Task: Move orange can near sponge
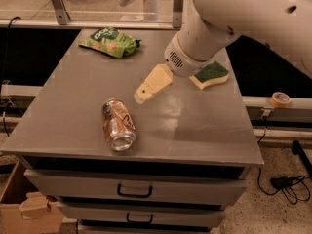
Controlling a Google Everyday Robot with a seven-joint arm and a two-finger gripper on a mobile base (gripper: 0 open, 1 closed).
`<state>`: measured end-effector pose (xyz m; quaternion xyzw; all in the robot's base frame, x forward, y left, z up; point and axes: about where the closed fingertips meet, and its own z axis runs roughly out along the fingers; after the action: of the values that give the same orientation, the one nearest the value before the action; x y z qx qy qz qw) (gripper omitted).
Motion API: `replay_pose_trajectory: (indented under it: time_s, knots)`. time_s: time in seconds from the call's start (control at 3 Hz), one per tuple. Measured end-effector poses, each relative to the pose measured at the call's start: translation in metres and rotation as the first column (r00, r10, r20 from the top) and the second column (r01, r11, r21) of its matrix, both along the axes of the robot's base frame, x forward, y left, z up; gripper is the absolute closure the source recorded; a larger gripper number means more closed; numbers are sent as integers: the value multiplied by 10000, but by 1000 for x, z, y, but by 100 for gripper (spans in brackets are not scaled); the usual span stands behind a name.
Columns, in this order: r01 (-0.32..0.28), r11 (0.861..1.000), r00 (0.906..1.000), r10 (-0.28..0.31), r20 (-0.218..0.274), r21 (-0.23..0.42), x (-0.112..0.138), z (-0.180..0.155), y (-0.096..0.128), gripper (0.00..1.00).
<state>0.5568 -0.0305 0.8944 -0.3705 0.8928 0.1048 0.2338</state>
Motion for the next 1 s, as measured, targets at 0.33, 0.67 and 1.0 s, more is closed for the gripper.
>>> replay_pose_trajectory:
  time_s: [0.33,0.67,1.0]
  knots:
    - [523,9965,9980,-499,-382,649,-3,-4,24,0]
    - [577,9923,9960,-497,-747,1093,-8,-13,56,0]
    - [455,9920,9945,-339,-986,1182,-15,-18,83,0]
